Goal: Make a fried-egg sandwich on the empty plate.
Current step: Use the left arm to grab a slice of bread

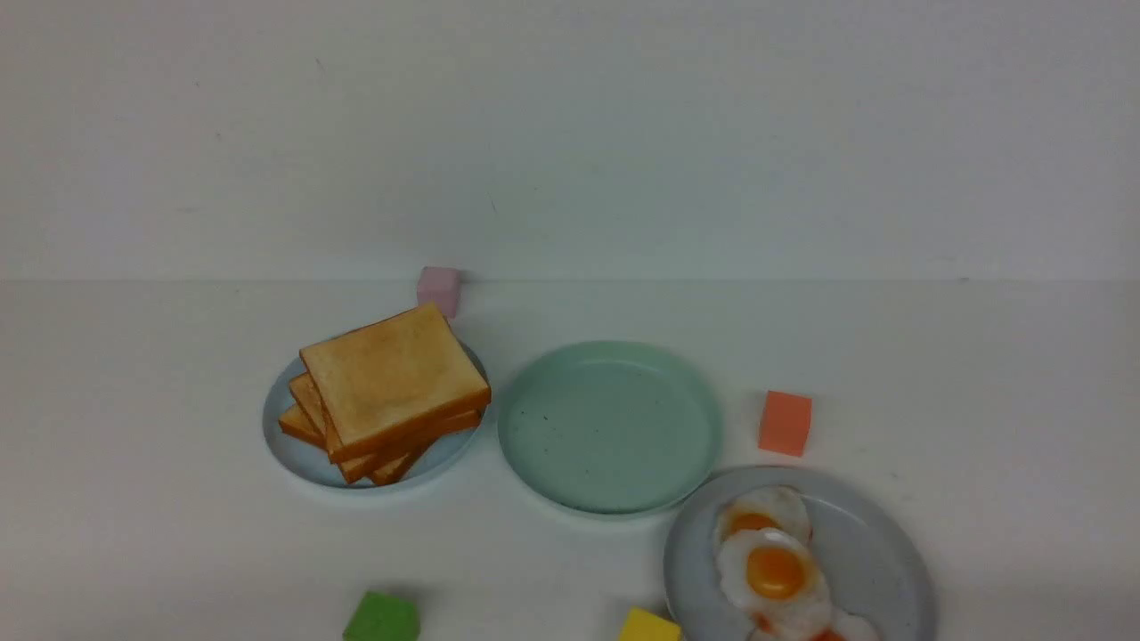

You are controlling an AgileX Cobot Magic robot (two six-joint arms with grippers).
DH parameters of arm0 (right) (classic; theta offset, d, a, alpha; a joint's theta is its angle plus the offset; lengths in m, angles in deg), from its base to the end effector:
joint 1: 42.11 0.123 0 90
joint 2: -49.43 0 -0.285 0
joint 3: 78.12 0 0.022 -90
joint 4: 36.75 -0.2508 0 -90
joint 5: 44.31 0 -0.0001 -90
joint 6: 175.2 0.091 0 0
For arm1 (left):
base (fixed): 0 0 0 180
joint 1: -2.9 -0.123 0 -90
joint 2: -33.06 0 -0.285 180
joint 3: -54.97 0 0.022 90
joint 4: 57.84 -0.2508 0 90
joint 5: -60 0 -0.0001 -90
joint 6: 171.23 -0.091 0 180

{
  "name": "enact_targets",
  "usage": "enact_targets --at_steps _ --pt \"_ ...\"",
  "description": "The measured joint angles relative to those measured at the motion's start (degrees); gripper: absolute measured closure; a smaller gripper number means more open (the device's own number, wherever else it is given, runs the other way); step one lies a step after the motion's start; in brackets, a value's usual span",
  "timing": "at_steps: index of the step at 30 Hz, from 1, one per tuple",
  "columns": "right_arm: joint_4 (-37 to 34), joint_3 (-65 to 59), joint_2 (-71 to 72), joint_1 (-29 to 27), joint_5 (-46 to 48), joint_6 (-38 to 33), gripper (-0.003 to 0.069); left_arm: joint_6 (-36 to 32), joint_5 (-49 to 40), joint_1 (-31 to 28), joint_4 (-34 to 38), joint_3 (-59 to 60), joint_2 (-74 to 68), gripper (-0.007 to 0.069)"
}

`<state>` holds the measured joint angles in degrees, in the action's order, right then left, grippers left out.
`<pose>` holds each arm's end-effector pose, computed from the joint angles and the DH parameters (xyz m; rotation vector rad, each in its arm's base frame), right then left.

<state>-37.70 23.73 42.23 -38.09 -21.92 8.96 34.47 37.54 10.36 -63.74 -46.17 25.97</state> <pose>0.0519 0.0042 0.1732 0.0124 1.8819 0.1144 0.0521 -0.0032 0.1692 -0.2384 1.8856 -0.2925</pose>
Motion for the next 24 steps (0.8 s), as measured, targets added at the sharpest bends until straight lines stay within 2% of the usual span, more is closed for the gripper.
enact_targets --at_steps 24 --pt "0.00 0.00 0.00 0.00 0.00 0.00 0.0420 0.00 0.00 0.00 0.00 0.00 0.00 0.0407"
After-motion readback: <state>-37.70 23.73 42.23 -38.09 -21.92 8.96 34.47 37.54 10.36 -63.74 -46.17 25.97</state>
